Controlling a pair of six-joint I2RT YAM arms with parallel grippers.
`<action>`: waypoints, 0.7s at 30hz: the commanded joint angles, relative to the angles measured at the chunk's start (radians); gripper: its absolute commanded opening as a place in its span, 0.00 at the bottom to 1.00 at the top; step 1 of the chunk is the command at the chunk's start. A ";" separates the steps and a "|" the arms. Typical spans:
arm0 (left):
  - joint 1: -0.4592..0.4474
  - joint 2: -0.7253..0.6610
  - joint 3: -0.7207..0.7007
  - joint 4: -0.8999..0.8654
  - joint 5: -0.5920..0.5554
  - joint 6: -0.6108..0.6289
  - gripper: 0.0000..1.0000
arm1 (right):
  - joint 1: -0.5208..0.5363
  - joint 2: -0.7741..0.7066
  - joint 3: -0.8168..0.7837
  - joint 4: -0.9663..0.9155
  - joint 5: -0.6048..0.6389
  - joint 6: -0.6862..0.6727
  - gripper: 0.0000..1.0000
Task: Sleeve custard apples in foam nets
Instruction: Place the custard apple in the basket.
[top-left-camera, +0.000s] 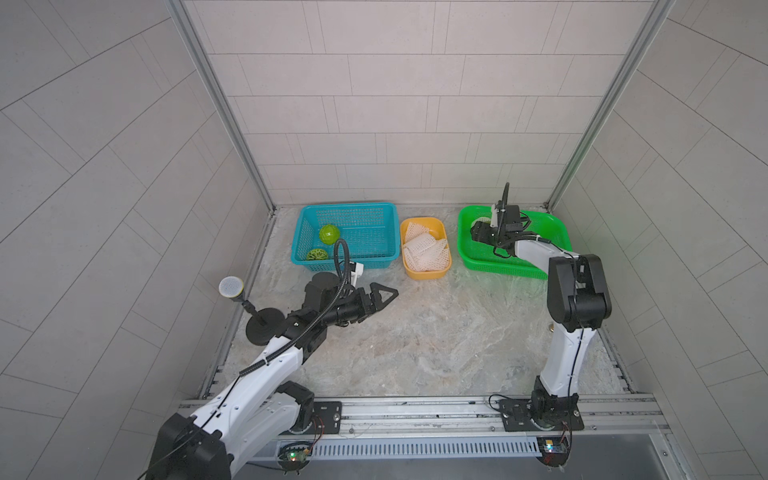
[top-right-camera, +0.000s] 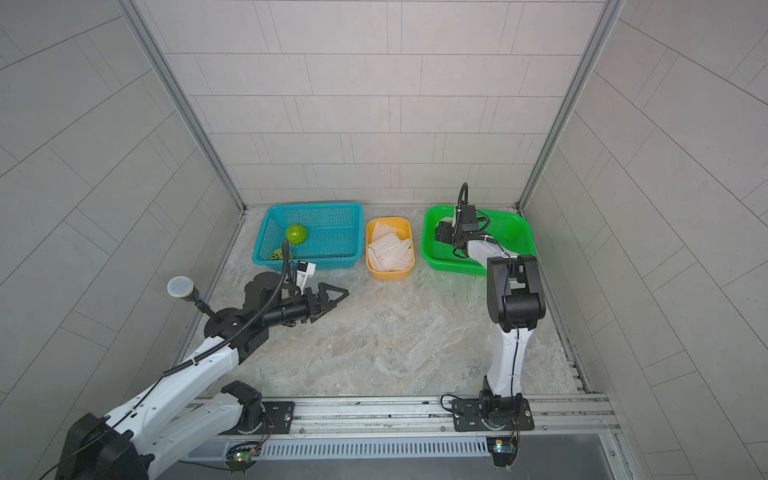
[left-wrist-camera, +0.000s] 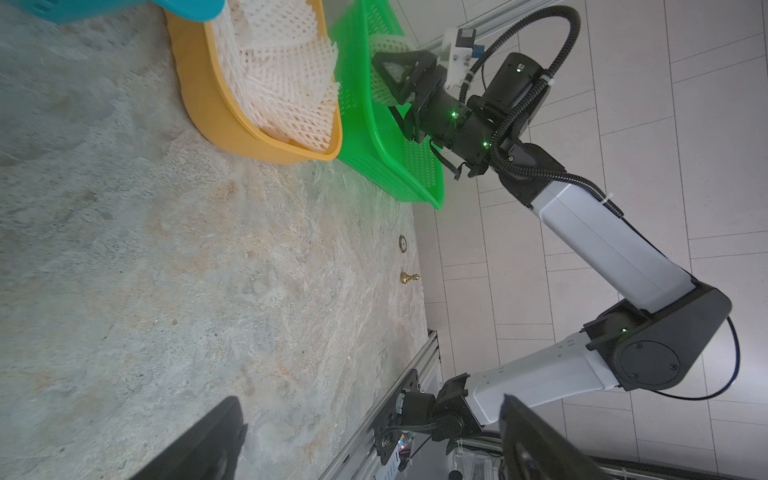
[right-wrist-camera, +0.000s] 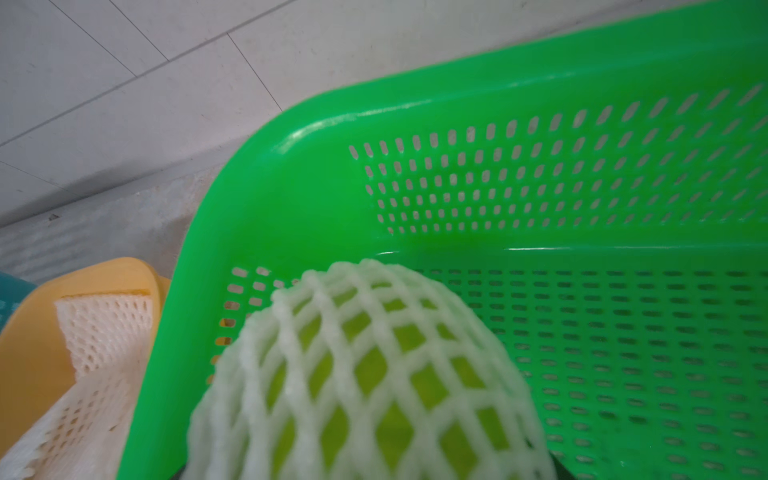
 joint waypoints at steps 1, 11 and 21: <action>-0.006 0.006 0.026 -0.001 -0.009 0.020 1.00 | 0.013 0.041 0.036 -0.015 -0.005 -0.004 0.78; -0.007 0.009 0.018 0.003 -0.019 0.021 1.00 | 0.036 0.102 0.065 -0.047 0.033 -0.013 0.79; -0.007 0.012 0.011 0.014 -0.020 0.022 1.00 | 0.041 0.091 0.121 -0.163 0.030 -0.041 0.99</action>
